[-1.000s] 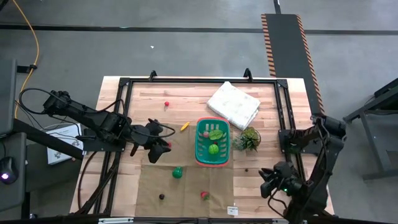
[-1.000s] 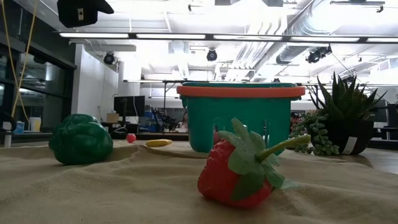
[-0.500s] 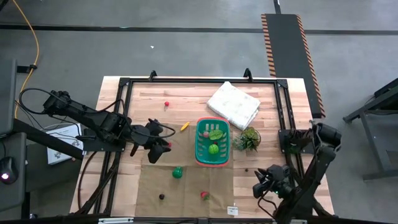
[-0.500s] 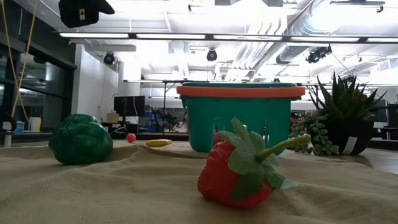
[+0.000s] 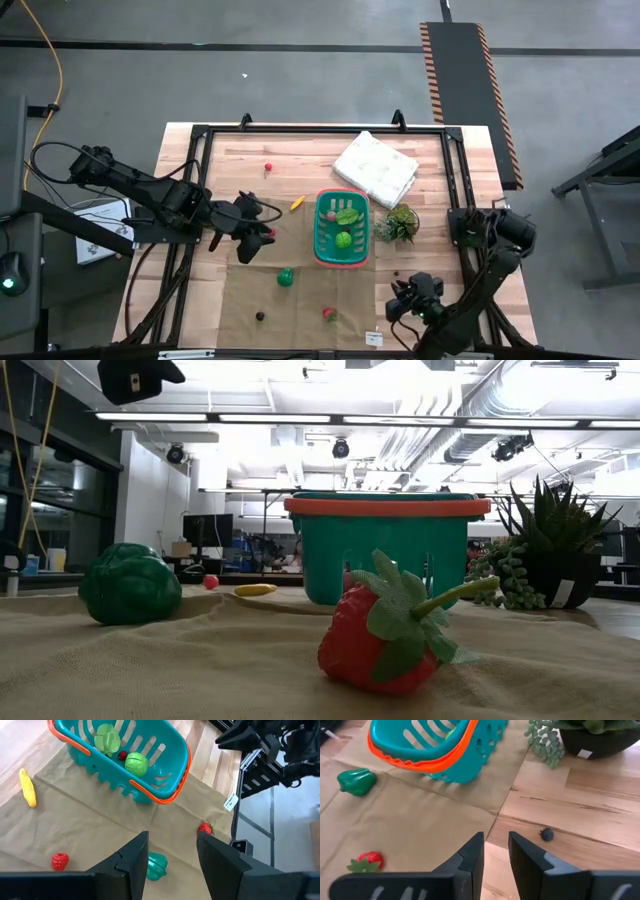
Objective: Pick and placing Produce into tupperware
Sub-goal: Put the blueberry into the blue basket
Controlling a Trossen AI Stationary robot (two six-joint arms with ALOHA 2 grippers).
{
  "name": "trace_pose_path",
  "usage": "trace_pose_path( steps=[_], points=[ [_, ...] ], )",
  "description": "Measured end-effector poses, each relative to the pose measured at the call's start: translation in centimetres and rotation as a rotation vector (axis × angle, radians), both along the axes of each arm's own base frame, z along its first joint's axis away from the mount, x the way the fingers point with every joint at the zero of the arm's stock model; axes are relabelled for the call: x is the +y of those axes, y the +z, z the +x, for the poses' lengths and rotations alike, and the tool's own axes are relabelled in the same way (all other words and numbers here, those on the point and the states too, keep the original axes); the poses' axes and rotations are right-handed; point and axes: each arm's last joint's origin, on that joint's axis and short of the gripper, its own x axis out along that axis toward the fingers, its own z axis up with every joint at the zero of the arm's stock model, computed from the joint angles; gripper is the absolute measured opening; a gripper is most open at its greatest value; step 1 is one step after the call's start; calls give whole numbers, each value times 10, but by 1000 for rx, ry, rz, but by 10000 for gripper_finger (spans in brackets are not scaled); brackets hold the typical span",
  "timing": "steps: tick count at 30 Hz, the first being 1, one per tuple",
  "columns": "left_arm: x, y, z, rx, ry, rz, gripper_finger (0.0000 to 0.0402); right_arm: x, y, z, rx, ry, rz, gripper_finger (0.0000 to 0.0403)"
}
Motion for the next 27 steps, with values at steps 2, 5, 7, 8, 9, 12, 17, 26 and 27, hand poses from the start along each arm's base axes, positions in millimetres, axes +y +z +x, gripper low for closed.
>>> trace_pose_path(
  steps=[2, 5, 7, 8, 9, 12, 17, 26, 27],
  points=[
    [0, 0, 0, 0, -17, 19, 154, -2, 0, 3, 12, -15, 7, 78],
    [0, 0, 0, 1, -30, 26, 154, -3, -2, 9, 16, -42, 52, 78],
    [-1, 0, 0, 3, -45, 14, 154, -1, -3, 15, -12, -50, 97, 78],
    [-1, 0, 0, 5, -52, 9, 154, 0, -3, 17, -24, -51, 119, 78],
    [-1, 0, 0, 6, -59, 3, 154, 1, -4, 20, -38, -54, 146, 78],
    [-1, 0, 0, 7, -63, -1, 154, 4, -4, 23, -57, -55, 190, 78],
    [-1, 0, 0, 8, -32, -36, 154, 0, -8, 18, 33, -72, 154, 78],
    [-1, 0, 0, 10, 47, -124, 154, -11, -5, 11, 156, -84, 51, 78],
    [-1, 0, 0, 10, 60, -140, 154, -12, -5, 10, 183, -85, 42, 78]
  ],
)
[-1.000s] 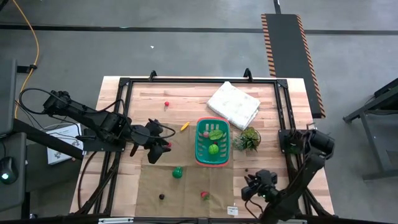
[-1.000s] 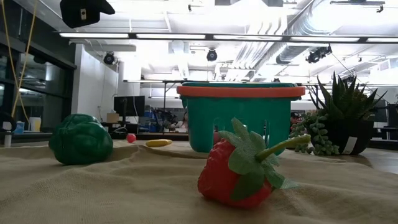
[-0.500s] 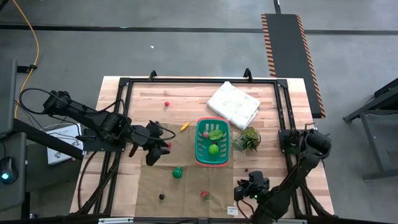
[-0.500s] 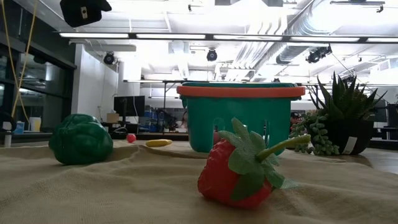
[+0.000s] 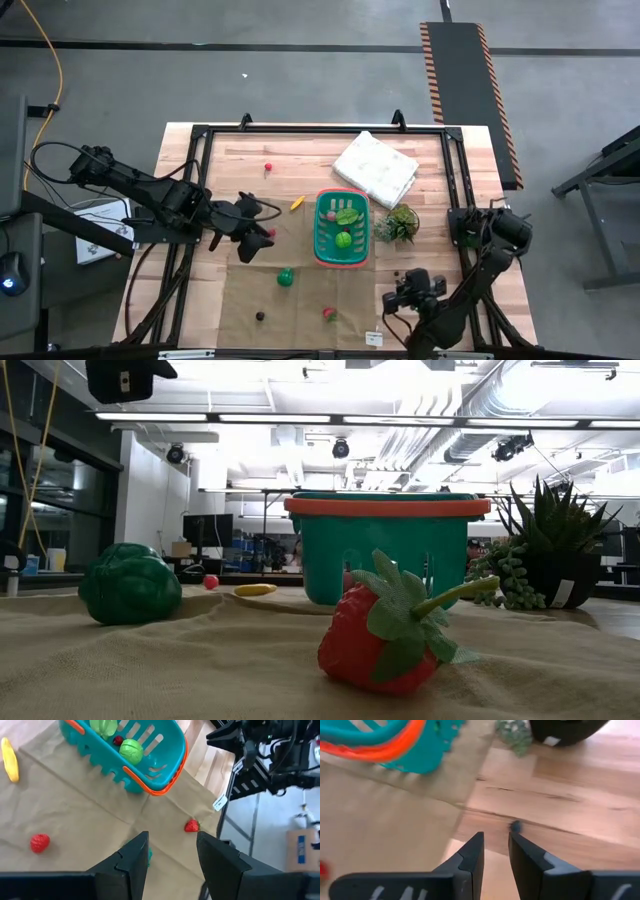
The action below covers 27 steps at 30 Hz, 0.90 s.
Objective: Pick and placing Produce into tupperware
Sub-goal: Put the blueberry into the blue basket
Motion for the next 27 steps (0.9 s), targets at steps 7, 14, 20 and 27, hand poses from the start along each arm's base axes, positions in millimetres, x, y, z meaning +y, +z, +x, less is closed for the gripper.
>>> trace_pose_path(
  steps=[7, 14, 20, 27],
  points=[
    [0, 0, 0, 2, 11, -21, 154, -2, -8, -13, 111, 25, -18, 78],
    [0, 0, 0, 1, 17, -16, 154, -4, -24, -12, 88, 17, 33, 78],
    [0, 0, 0, 1, 18, -13, 154, -12, -35, -10, 99, -9, 52, 78],
    [0, 0, 0, 0, -7, 16, 154, -20, -36, 0, 118, -19, 45, 78]
  ],
)
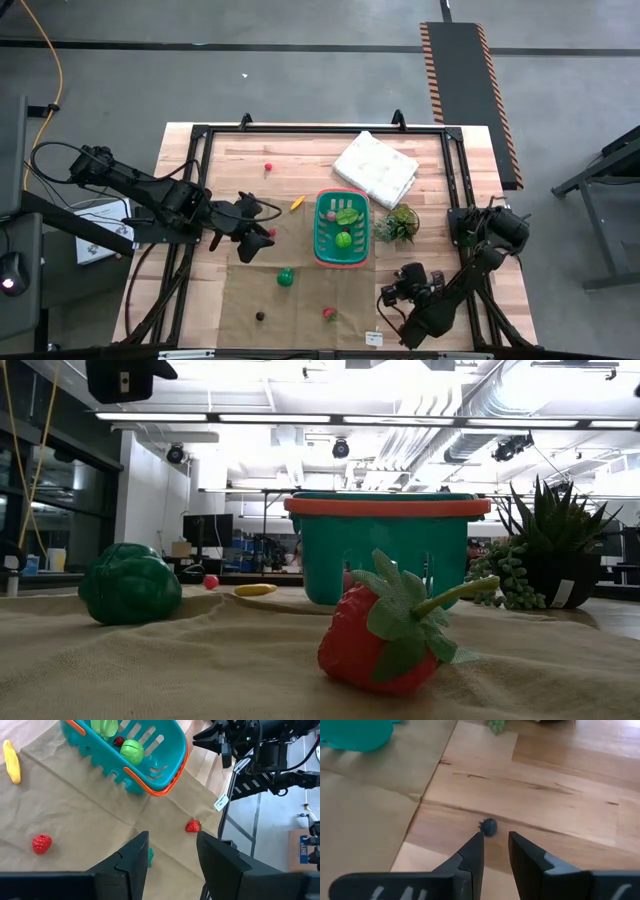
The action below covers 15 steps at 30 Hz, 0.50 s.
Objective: Pick and placing Produce into tupperware
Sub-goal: Put the blueberry into the blue basket
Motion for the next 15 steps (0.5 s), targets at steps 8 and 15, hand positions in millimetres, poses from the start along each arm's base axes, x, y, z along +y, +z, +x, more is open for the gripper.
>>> trace_pose_path(
  steps=[8, 15],
  points=[
    [0, 0, 0, -1, -9, 10, 154, -8, 0, 9, 21, 0, -5, 78],
    [0, 0, 0, -1, -9, 11, 154, -8, -1, 12, 13, -8, 6, 78]
  ],
)
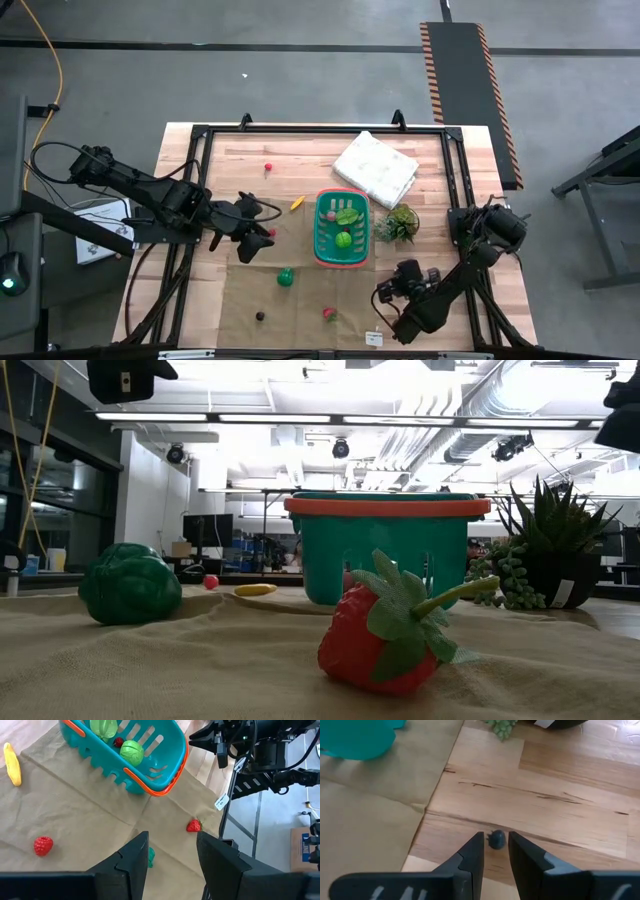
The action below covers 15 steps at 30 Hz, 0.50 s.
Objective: Pick and placing Produce into tupperware
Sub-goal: Put the blueberry into the blue basket
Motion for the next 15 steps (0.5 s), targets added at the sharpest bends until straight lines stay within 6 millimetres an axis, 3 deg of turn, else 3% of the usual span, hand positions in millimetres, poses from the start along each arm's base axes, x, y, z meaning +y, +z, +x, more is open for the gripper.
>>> trace_pose_path(
  steps=[10, 15],
  points=[
    [0, 0, 0, -1, -17, 19, 154, 2, -1, 0, 8, -11, 33, 78],
    [0, 0, 0, 1, -25, 12, 154, 0, -11, -1, -9, -16, 59, 78]
  ],
)
